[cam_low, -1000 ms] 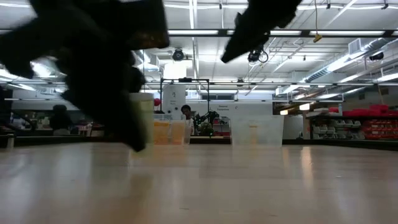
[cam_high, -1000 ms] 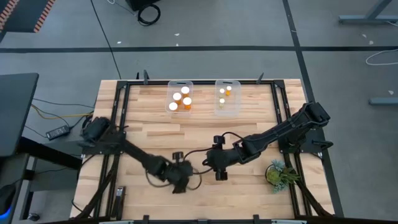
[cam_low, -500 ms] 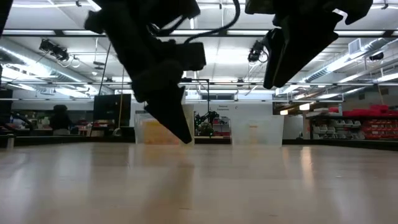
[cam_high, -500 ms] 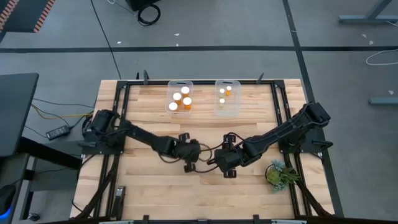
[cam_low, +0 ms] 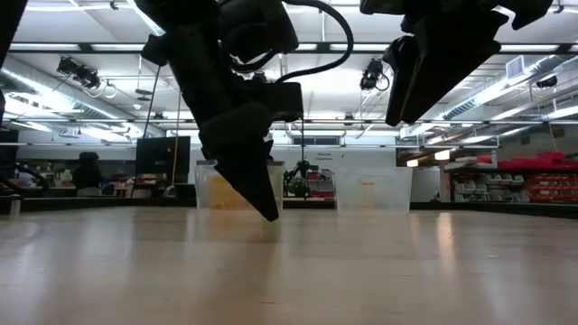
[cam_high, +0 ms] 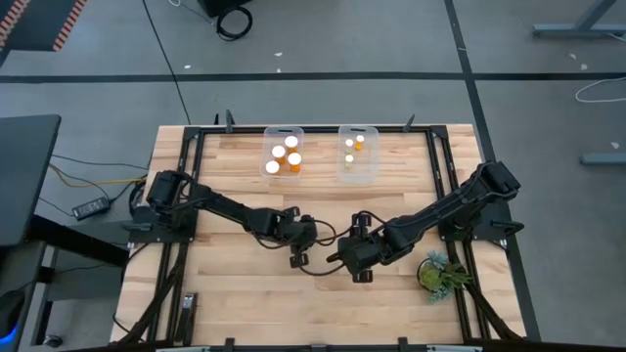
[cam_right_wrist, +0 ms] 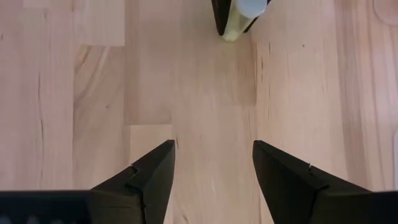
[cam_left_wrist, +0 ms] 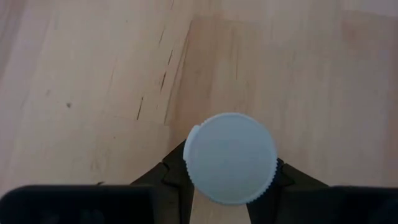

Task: Pick and place medicine bottles into bin by pill shape (circle, oval)
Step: Put the small yellow pill bottle into the right transparent bin

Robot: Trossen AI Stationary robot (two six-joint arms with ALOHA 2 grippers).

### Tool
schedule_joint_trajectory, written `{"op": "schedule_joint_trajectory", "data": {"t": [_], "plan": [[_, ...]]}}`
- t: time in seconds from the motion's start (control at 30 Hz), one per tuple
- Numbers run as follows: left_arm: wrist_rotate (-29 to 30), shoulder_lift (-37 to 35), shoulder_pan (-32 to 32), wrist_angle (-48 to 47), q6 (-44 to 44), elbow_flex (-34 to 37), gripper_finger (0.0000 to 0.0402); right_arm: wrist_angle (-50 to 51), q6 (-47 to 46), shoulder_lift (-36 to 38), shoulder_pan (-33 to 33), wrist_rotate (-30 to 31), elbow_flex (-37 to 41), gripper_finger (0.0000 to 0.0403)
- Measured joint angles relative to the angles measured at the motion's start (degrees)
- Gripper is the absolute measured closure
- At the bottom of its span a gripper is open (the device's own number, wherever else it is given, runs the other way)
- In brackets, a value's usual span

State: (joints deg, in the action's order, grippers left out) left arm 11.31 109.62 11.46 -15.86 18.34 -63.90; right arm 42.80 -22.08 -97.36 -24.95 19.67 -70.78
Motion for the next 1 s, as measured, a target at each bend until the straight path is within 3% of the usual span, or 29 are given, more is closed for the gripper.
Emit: {"op": "schedule_joint_trajectory", "data": {"t": [0.3,0.73,1.0], "plan": [[-0.4,0.0,0.0,0.0,-0.2,0.0,0.0277,-0.8,0.2,0.0,0.0,0.0,0.0,0.0180],[-0.5,-0.1,0.0,-1.0,-2.1,0.2,0.0137,-1.5,1.0,0.0,0.0,0.0,0.0,0.0180],[-0.5,-5.1,0.3,-5.2,-2.2,0.1,0.0131,-2.6,1.8,0.0,0.0,0.0,0.0,0.0180]]}}
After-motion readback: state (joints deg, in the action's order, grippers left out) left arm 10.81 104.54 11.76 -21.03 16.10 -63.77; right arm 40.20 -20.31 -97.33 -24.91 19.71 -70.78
